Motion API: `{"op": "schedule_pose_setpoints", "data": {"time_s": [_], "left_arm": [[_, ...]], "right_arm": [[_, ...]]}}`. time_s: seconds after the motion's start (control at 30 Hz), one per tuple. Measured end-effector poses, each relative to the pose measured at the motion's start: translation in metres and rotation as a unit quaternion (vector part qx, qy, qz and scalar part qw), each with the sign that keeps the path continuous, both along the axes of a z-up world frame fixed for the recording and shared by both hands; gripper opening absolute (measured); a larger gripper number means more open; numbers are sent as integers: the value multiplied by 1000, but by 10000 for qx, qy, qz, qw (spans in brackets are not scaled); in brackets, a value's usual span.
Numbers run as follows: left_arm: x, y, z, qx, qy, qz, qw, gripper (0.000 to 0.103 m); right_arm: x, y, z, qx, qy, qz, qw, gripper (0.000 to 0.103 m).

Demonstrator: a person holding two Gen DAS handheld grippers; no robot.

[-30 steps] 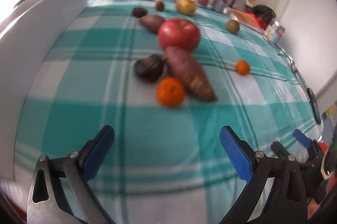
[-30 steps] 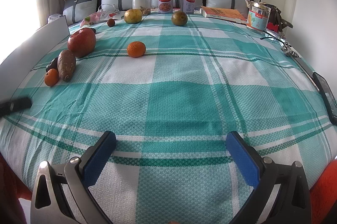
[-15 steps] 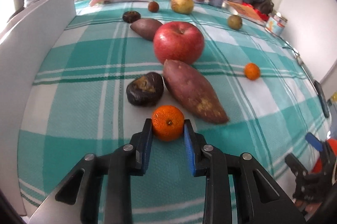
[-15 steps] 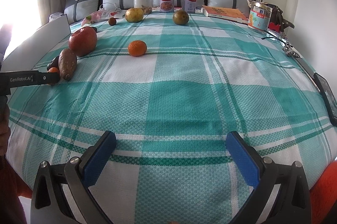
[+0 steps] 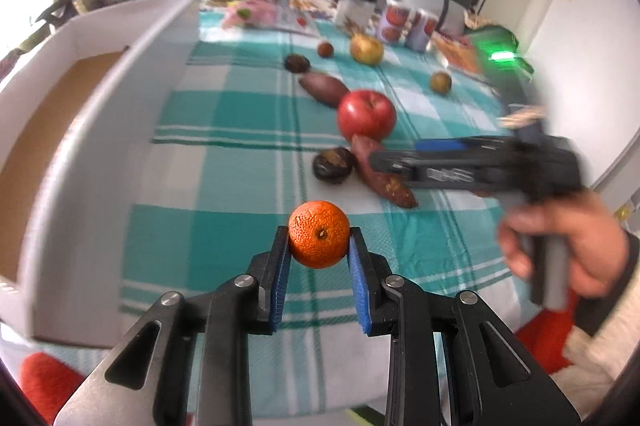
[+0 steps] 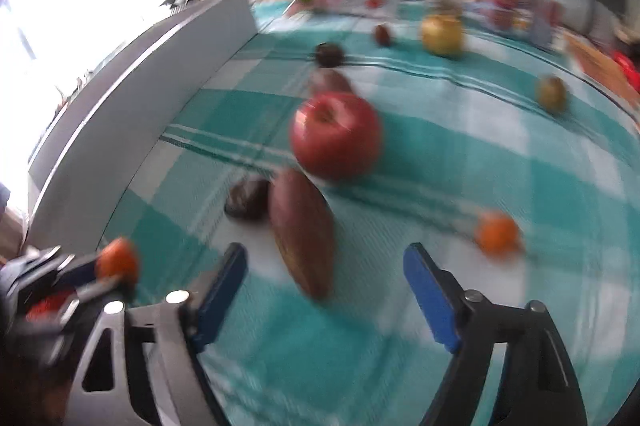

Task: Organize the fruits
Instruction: 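Grasp the large sweet potato with the right tool while the left tool lifts the orange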

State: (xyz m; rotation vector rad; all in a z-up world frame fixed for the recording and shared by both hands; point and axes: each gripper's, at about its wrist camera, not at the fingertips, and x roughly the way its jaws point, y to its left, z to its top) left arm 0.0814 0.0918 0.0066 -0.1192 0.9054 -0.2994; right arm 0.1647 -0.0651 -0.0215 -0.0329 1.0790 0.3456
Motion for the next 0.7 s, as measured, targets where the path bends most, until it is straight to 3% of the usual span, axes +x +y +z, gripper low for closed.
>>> {"op": "schedule_pose_setpoints", "data": {"time_s": [0.07, 0.17, 0.3, 0.33, 0.37, 0.43, 0.5, 0.63, 0.7], "left_arm": [[-4, 11, 8, -59, -39, 73, 9999, 28], [-11, 34, 23, -179, -106, 220, 9995, 28], [-15, 71, 51, -263, -323, 431, 9982, 28], [-14, 83, 59, -264, -410, 533, 9974, 28], [-11, 95, 66, -250, -483, 658, 9963, 28], [-5, 112, 70, -161, -566, 862, 9945, 28], [0, 135, 70, -154, -559, 1184, 9913, 28], [-10, 160, 67, -227, -588, 1515, 9865, 28], [-14, 166, 62, -251, -527, 1589, 9856, 28]], "right_arm": [[15, 11, -8, -19, 239, 163, 9996, 39], [20, 11, -10, 52, 614, 149, 9980, 39], [0, -15, 7, 565, 825, -189, 9948, 36], [-6, -21, 15, 805, 818, -244, 9931, 26], [-8, -24, 23, 986, 771, -249, 9918, 10], [-12, -17, 49, 1104, 503, -180, 9924, 10], [-6, -4, 58, 742, 241, -190, 9968, 11], [4, 15, 30, 560, 757, 110, 9955, 13], [3, 22, 11, 216, 853, 214, 9959, 13]]}}
